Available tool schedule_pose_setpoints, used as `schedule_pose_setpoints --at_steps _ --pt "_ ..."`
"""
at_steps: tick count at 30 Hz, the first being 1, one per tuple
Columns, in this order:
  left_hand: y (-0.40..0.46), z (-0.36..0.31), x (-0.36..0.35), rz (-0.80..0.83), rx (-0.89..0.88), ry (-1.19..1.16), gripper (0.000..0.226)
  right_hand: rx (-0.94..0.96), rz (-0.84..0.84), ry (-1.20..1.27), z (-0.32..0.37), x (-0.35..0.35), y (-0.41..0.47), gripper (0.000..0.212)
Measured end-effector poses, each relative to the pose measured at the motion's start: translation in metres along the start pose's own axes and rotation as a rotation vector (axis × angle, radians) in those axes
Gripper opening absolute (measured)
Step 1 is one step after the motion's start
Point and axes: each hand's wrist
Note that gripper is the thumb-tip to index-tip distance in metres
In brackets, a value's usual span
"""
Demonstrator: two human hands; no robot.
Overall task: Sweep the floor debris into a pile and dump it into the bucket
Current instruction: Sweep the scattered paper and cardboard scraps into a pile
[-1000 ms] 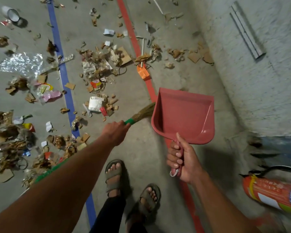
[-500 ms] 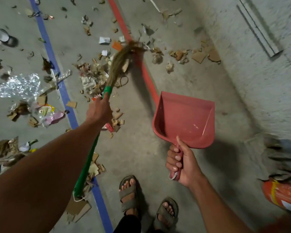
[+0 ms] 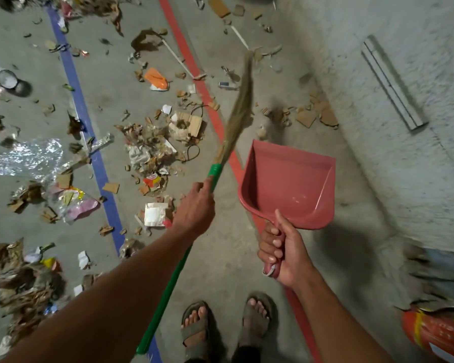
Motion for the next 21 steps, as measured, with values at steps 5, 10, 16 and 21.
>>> schedule_pose_setpoints --at_steps 5,10,16,21 --pt "0.029 -0.063 -0.043 0.184 -0.216 0.001 0.049 0.021 -0.033 0.05 0.038 0.011 0.007 0.048" --pt "0.077 -0.131 -0.084 0.337 -0.315 0.016 0.022 0.069 -0.072 0.09 0.097 0.037 0.022 0.048" --pt "0.141 -0.194 -0.144 0.377 -0.231 0.066 0.039 0.107 -0.116 0.054 0.177 0.077 0.056 0.047" --pt "0.153 -0.187 -0.172 0.275 0.001 0.006 0.047 0.077 -0.122 0.063 0.203 0.093 0.075 0.045"
Point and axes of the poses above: each hand's wrist, its own y-axis towards the middle knuckle, its own x-axis out of the back of the hand, z = x × y, and after that the axes turned 13 degrees about -z, right-handed
